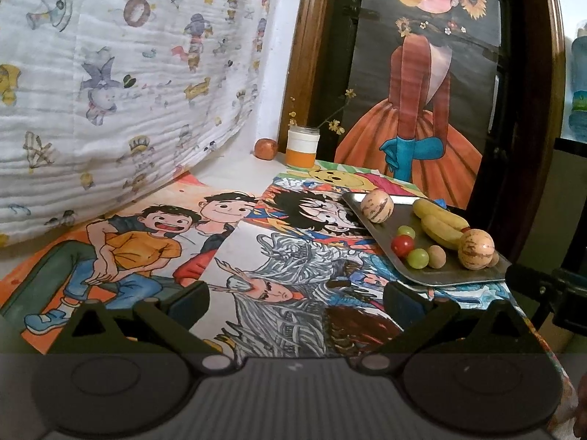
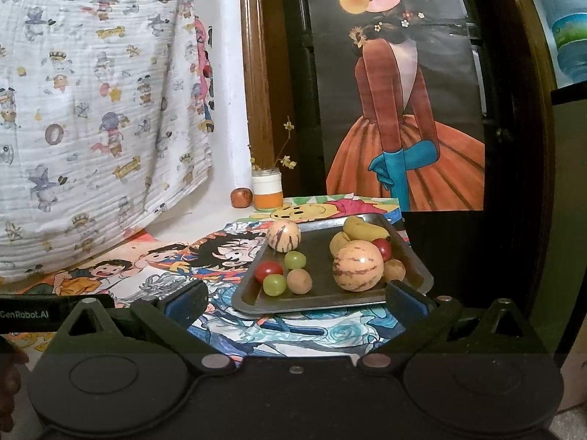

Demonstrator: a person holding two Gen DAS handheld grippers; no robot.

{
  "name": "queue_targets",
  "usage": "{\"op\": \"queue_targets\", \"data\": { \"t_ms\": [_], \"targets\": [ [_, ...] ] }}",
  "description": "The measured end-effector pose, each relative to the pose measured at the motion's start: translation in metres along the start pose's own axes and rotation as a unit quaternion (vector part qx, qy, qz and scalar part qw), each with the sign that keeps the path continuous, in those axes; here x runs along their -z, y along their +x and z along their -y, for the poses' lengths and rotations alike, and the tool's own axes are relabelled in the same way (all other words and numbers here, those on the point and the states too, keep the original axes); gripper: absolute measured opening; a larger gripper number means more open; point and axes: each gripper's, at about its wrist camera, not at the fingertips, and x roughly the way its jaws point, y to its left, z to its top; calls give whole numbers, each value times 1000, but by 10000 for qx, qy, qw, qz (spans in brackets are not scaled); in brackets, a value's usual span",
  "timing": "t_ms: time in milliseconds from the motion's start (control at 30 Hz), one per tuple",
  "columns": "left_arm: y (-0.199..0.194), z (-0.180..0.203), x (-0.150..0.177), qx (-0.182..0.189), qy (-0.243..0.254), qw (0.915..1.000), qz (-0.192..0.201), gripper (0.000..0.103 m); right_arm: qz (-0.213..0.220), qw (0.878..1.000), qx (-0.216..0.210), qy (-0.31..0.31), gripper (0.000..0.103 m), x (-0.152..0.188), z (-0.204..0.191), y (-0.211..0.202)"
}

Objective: Organize fruits

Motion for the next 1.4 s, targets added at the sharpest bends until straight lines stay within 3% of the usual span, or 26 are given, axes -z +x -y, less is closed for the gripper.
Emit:
{"op": "queue_targets", "data": {
  "t_ms": [1400],
  "targets": [
    [0, -1, 0, -8, -8, 10000, -32, 103, 190, 9998, -26, -76, 103, -2, 2, -6]
  ]
}}
